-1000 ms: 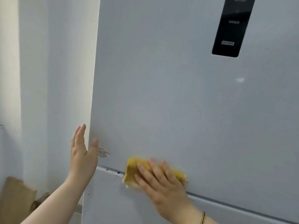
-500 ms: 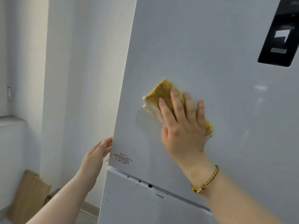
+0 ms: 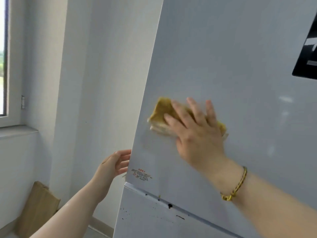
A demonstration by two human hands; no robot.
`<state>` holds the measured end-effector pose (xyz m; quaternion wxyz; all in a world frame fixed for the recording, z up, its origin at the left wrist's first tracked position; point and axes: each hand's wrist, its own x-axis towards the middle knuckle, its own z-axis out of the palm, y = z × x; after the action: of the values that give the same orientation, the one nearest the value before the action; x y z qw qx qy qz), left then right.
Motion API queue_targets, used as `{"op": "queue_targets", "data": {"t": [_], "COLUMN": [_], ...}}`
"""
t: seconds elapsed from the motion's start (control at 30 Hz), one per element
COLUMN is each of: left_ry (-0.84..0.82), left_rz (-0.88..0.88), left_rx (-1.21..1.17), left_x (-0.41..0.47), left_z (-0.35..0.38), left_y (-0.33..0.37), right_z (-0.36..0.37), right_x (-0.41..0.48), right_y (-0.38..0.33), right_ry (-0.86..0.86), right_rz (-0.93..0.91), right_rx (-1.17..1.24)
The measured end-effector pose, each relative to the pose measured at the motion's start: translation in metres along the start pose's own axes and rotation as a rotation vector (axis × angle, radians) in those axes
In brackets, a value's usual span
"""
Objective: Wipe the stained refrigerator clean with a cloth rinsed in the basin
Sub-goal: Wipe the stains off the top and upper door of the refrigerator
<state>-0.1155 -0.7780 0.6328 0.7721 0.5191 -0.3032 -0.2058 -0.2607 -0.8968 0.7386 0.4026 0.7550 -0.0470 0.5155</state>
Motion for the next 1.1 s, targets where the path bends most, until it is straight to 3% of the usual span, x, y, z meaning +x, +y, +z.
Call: {"op": "queue_targets", "data": {"t": [0.1,0.23,0.4,0.6,0.77,0.9,1.1], "left_ry": [0.008,0.040,0.048,0.097,0.134,0.184,0.432], "left_rz": [-0.037,-0.081,-0.106,-0.099,-0.070,0.008,0.324], "left_rx": [-0.026,-0.068,-0.102,-0.091,-0.070,-0.009,0.437], "left_x": [0.002,0.004,0.007,0.002,-0.003,-0.010,-0.035], "left_z": [0.001,-0.001,0.002,0.000,0.006,0.015,0.036], "left_y": [0.002,0.005,0.007,0.006,0.007,0.001,-0.017], "right_z": [-0.007,0.007,0.031,0.035,0.034,0.025,-0.012], "right_x": [0.059,0.084,0.026,-0.068,-0.097,-0.123,-0.184], "right_y": [0.031,0.008,-0.039,-0.098,-0.109,-0.086,-0.024], "right_ry": [0.033,-0.015,-0.039,-0.296,-0.441,-0.326,-0.233], "right_rz": [0.194,0.191,-0.046,-0.207,-0.312,-0.323,-0.207], "right_rx": [-0.051,-0.124,-0.046,0.039,0.015,-0.037,-0.075]}}
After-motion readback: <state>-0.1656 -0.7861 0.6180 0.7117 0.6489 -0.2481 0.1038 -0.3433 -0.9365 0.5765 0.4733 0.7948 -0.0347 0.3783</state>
